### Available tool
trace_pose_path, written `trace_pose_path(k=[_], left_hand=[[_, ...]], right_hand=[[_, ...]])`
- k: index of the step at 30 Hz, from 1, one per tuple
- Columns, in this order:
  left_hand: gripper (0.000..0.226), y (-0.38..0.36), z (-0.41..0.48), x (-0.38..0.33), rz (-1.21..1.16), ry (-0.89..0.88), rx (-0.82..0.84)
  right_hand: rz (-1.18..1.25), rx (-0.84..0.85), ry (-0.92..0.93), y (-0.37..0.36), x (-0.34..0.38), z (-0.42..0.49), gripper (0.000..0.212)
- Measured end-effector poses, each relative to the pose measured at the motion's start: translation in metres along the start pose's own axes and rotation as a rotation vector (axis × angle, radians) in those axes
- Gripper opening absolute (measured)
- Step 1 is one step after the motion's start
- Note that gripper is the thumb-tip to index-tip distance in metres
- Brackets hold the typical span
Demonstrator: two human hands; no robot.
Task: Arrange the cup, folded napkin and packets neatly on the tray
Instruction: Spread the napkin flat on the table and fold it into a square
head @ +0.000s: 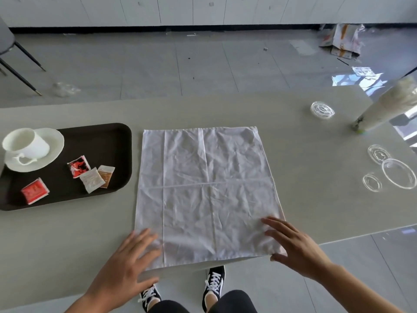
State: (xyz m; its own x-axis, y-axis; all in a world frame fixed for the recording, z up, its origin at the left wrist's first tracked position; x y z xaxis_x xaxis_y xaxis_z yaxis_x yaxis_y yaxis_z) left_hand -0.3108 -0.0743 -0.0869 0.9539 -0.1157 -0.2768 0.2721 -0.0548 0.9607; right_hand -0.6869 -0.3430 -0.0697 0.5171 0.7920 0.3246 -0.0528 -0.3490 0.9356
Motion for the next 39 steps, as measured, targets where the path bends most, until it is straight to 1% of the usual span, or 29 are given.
trace_pose_path(k=[3,4,7,9,11,14,16,17,18,19,23,25,28,31,33,39], left_hand=[[0.052,-0.001,-0.007,-0.001,-0.012,-0.011,-0.007],[0.050,0.000,-0.007,-0.001,-0.009,-0.014,-0.008],[0.039,0.004,-0.008,-0.005,-0.019,-0.018,-0.025],[0.028,0.008,-0.007,-0.009,-0.037,-0.001,-0.071],[0.026,0.011,-0.005,-0.011,-0.045,0.015,-0.113],[0.031,0.018,-0.001,-0.016,-0.085,0.067,-0.155],[0.035,0.027,0.002,-0.017,-0.197,0.212,-0.202],[0.031,0.032,0.002,-0.015,-0.273,0.316,-0.228],[0.025,0.037,0.003,-0.012,-0.345,0.402,-0.241],[0.019,0.041,0.003,-0.009,-0.398,0.454,-0.243],[0.014,0.054,0.004,-0.003,-0.498,0.476,-0.165],[0.012,0.059,0.007,-0.001,-0.532,0.500,-0.180],[0.006,0.066,0.022,0.008,-0.624,0.623,-0.311],[0.014,0.071,0.044,0.024,-0.731,0.757,-0.472],[0.015,0.074,0.059,0.034,-0.805,0.827,-0.574],[0.007,0.087,0.107,0.065,-0.980,0.909,-0.763]], right_hand=[[0.048,-0.028,0.038,0.002,-0.001,-0.004,0.055],[0.051,-0.041,0.050,0.003,-0.001,-0.005,0.050],[0.047,-0.127,0.085,0.004,-0.003,-0.005,0.019],[0.077,-0.154,0.044,0.005,-0.003,-0.002,0.018],[0.108,-0.170,-0.047,0.008,-0.002,0.003,0.011],[0.152,-0.168,-0.176,0.015,0.003,0.012,0.012],[0.231,-0.153,-0.278,0.021,0.001,0.017,0.007],[0.268,-0.139,-0.333,0.023,-0.002,0.018,0.007],[0.297,-0.116,-0.392,0.026,-0.006,0.019,0.011],[0.320,-0.091,-0.438,0.027,-0.010,0.019,0.014],[0.385,0.004,-0.498,0.032,-0.016,0.015,0.017],[0.402,0.027,-0.522,0.033,-0.016,0.017,0.015],[0.454,-0.047,-0.570,0.041,-0.016,0.033,0.015],[0.503,-0.181,-0.596,0.053,-0.014,0.063,0.014],[0.545,-0.233,-0.615,0.061,-0.014,0.086,0.013],[0.618,-0.266,-0.653,0.081,-0.028,0.148,0.014]])
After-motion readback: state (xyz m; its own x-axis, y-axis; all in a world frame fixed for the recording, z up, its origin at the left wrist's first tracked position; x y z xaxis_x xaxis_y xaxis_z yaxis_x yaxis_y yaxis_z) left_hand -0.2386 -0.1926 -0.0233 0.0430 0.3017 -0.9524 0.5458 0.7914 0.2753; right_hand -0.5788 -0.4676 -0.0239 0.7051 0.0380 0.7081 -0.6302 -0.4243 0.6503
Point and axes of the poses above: each hand's wrist, its own z-axis towards the middle knuckle, its own y-axis out of the back of the hand, x = y × z, the point moved 2 cm from there along z, towards the middle knuckle, and after that the axes turned 5 degrees about -y, right-handed, at the moved point
